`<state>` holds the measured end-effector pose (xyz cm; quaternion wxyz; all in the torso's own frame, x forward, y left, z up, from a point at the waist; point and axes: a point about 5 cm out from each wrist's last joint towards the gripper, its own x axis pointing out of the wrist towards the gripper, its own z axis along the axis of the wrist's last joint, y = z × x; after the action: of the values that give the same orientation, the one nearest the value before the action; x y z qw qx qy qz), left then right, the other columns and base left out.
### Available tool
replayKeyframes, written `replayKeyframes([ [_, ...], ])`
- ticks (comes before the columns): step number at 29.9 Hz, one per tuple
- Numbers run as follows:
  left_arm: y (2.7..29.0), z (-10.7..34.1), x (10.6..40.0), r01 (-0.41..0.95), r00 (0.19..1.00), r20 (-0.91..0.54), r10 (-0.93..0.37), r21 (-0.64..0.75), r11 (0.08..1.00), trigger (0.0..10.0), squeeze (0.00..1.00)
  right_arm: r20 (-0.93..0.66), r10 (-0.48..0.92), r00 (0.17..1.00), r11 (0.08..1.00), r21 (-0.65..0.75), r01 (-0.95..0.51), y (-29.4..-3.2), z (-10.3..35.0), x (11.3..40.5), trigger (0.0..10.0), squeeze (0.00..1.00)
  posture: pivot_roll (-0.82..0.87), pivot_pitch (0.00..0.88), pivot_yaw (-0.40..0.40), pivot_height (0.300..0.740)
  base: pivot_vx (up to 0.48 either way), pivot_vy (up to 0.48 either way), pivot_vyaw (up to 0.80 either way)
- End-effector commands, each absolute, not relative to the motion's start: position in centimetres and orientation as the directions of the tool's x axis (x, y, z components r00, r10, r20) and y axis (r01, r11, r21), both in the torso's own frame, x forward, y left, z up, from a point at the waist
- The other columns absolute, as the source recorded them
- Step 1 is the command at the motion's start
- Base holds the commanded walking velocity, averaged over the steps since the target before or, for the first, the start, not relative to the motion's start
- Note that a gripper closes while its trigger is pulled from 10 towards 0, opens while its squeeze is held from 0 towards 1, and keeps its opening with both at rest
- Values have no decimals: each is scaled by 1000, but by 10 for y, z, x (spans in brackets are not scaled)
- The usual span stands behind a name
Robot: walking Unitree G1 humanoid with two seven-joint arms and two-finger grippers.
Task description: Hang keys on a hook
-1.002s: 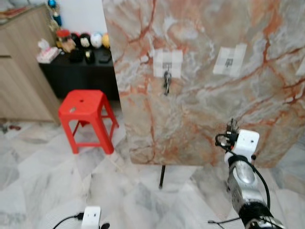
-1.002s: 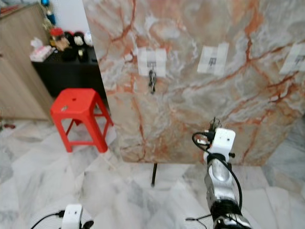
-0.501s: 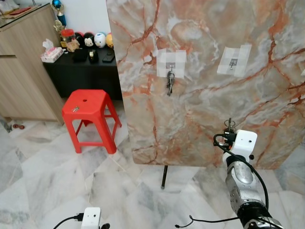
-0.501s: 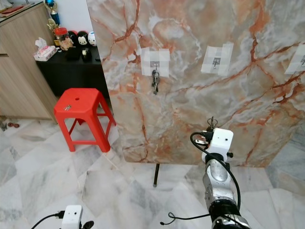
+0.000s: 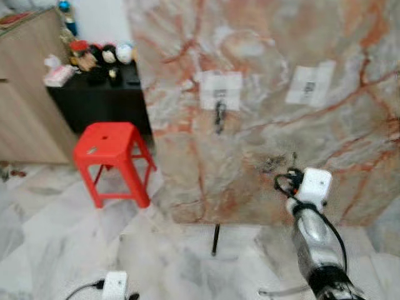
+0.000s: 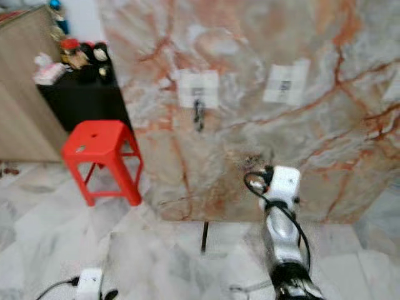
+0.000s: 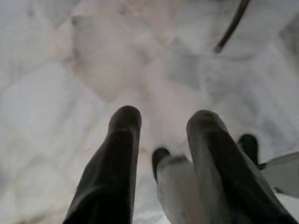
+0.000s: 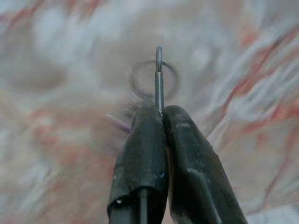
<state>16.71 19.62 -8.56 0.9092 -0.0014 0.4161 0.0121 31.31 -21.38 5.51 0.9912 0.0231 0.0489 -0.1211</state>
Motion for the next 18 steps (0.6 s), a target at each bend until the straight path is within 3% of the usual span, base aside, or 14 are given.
replayKeyframes([
  [1, 210, -87, 160, -48, 631, -774, 59, 37, 998, 10000, 0, -62, -218, 974, 974, 53, 222, -203, 64, 320, 10000, 0, -107, 0, 6, 738, 0, 0, 0],
  [18, 214, -90, 151, -47, 609, -791, 56, 35, 998, 10000, 0, 53, -277, 959, 961, 3, 278, -213, 83, 316, 10000, 0, -112, 0, 7, 738, 0, 0, 0],
])
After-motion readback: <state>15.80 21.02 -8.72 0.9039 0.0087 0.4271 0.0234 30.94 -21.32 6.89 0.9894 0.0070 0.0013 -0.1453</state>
